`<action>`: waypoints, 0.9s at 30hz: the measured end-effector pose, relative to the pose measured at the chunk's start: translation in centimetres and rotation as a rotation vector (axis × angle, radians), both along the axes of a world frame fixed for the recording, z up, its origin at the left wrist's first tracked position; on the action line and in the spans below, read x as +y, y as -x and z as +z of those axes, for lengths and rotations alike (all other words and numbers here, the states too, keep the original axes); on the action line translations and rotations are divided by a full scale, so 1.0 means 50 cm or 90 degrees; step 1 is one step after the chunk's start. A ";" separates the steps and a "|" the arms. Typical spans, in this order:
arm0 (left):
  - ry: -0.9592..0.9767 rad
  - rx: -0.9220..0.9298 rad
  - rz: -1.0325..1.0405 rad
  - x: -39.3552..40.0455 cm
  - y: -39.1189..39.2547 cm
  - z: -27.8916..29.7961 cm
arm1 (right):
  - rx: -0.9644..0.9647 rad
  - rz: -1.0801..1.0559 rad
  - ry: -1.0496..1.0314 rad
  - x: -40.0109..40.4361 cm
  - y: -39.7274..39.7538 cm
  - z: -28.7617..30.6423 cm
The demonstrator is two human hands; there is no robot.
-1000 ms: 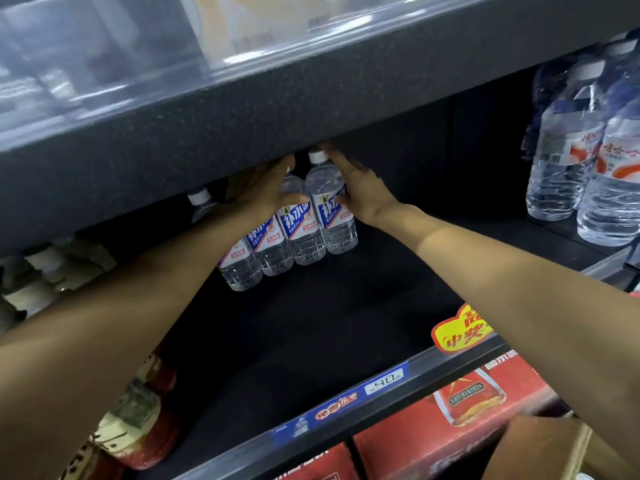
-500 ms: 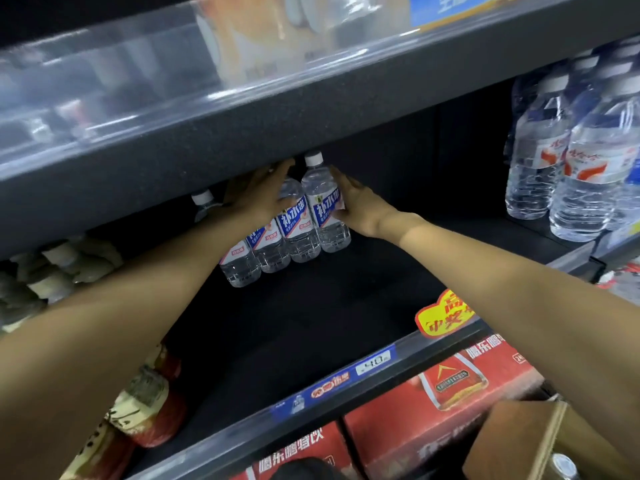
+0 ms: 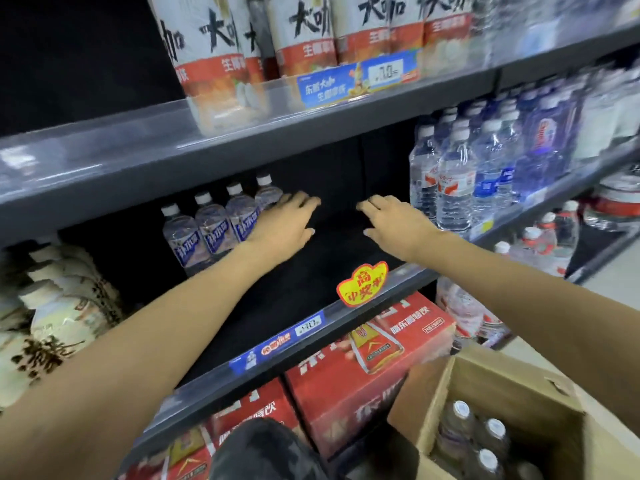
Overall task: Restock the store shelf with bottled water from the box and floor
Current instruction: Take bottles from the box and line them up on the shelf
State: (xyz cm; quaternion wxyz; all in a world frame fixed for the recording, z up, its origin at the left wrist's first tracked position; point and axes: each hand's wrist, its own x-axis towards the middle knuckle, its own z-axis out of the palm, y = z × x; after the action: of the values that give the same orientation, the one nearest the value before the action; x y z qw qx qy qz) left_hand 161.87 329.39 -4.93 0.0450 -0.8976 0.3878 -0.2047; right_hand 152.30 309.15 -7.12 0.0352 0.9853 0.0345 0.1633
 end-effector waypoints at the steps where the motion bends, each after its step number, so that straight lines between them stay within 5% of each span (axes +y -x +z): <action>1: -0.001 -0.004 -0.014 -0.020 0.020 0.000 | 0.006 -0.012 0.001 -0.017 0.026 0.001; 10: 0.045 0.061 -0.160 -0.218 0.213 -0.062 | 0.021 -0.135 -0.036 -0.151 0.282 -0.057; 27: -0.100 0.276 -0.291 -0.347 0.396 -0.437 | 0.221 -0.249 -0.156 -0.187 0.504 -0.414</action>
State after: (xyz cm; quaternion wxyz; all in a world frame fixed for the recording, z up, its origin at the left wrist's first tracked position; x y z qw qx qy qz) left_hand 142.06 312.03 -26.76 -0.0166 -0.8035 0.5948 0.0174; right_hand 127.11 299.81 -27.82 -0.0598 0.9834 -0.1705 -0.0145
